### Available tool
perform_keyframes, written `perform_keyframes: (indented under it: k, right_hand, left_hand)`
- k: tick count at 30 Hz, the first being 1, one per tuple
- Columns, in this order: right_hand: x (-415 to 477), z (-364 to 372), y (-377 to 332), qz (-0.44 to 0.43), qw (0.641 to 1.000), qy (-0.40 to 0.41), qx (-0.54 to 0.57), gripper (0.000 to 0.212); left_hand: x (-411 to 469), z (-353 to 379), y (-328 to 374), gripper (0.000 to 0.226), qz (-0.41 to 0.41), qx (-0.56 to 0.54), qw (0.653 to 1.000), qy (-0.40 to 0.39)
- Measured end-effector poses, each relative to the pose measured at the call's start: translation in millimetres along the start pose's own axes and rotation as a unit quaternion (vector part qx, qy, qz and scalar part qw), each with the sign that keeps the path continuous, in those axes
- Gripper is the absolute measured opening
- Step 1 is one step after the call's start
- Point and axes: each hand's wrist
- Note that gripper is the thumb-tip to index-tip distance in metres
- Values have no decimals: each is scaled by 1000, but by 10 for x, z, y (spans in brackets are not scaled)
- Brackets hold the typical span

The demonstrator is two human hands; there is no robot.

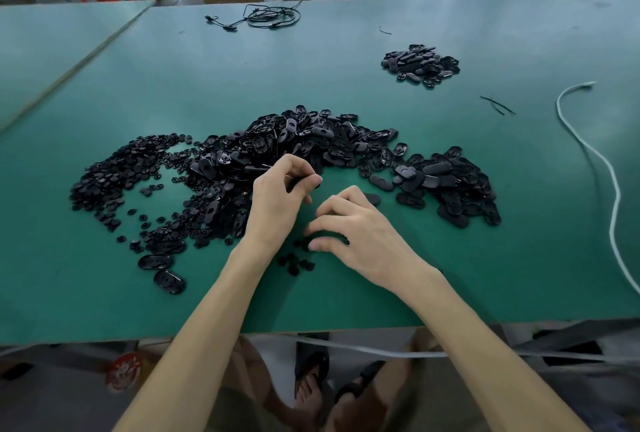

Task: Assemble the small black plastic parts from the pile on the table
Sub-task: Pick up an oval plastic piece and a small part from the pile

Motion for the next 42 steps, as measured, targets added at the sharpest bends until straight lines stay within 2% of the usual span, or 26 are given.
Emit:
perform_keyframes:
  k: [11,15,18,21,24,28,33,42]
  right_hand:
    - [-4,-17,-37,-4,1000,-6,22,10]
    - [1,-23,-32,19,999,-1,37,10]
    - [1,-7,-39,30,999,14,27,10]
    - [3,-7,-33,62,996,55,42,10]
    - [11,-29,-5,111,983,106,104,8]
    - [21,-61,44,180,945,168,215,7]
    - [26,-121,115,225,906,218,286,9]
    - [26,-146,98,226,913,192,279,17]
  left_hand:
    - [5,1,-4,14,32,39,999,9]
    - [12,-8,-4,27,32,56,998,-14]
    - [16,-13,3,34,20,40,999,4]
    - [-1,-15,5,30,17,13,1000,0]
    - [-17,3,7,25,27,5,999,-24]
    - [-23,30,22,26,44,26,999,-19]
    - [-53,18,46,27,67,50,996,-37]
    - [-55,30,42,29,113,79,987,-79]
Point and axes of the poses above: each hand's wrist, its own x-axis towards the middle knuckle, its own z-axis out of the palm, y = z × x, and after that the axes turned 1 degree about -x, right-handed
